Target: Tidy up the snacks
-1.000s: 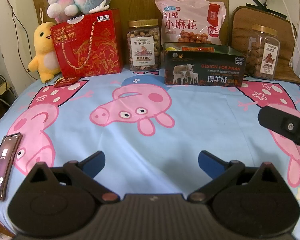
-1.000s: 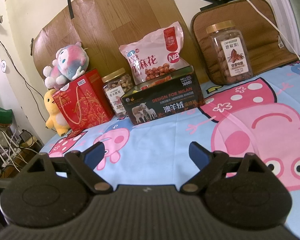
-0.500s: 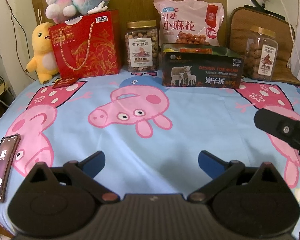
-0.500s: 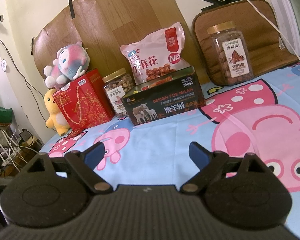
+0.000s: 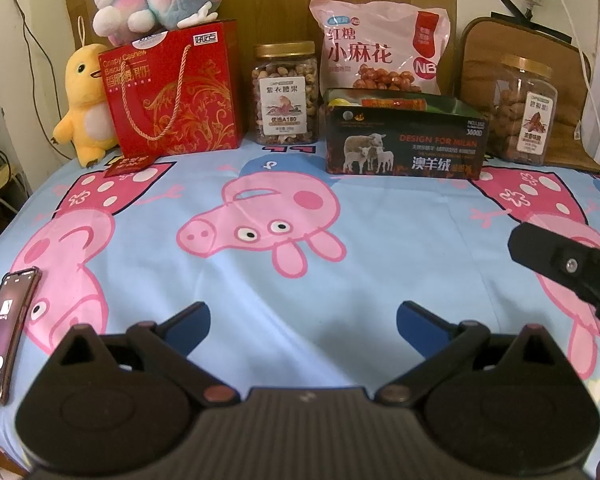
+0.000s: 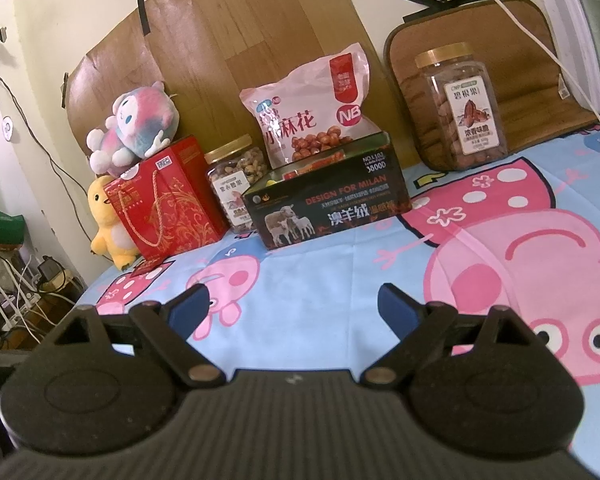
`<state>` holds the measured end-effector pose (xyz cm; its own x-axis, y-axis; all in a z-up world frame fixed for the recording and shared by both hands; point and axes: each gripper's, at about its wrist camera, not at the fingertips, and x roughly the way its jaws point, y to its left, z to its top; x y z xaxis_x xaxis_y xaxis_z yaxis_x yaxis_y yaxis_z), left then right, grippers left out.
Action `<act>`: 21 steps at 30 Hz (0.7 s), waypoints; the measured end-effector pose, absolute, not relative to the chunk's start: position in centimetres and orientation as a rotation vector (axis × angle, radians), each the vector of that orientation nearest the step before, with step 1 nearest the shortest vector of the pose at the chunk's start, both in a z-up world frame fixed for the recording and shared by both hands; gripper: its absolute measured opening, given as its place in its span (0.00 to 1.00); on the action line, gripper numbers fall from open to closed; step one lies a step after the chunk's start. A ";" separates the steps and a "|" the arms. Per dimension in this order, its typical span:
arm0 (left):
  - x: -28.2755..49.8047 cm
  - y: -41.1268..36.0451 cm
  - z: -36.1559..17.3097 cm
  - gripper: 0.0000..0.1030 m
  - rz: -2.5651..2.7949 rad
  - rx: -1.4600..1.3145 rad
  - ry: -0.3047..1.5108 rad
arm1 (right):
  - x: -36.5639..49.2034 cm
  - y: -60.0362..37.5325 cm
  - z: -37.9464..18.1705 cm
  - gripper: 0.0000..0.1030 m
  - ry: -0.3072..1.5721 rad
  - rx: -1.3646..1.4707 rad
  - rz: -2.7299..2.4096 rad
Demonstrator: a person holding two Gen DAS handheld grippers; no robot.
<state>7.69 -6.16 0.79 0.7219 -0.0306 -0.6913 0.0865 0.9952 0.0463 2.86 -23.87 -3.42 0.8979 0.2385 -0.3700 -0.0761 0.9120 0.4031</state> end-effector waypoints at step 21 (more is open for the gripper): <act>7.7 -6.3 0.8 1.00 -0.065 0.079 0.760 | 2.9 -24.0 -3.4 0.90 0.427 0.389 0.170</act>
<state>7.69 -6.33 0.82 0.7234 -0.0306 -0.6898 0.0878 0.9950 0.0479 2.87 -23.98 -3.39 0.8975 0.2405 -0.3696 -0.0792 0.9125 0.4014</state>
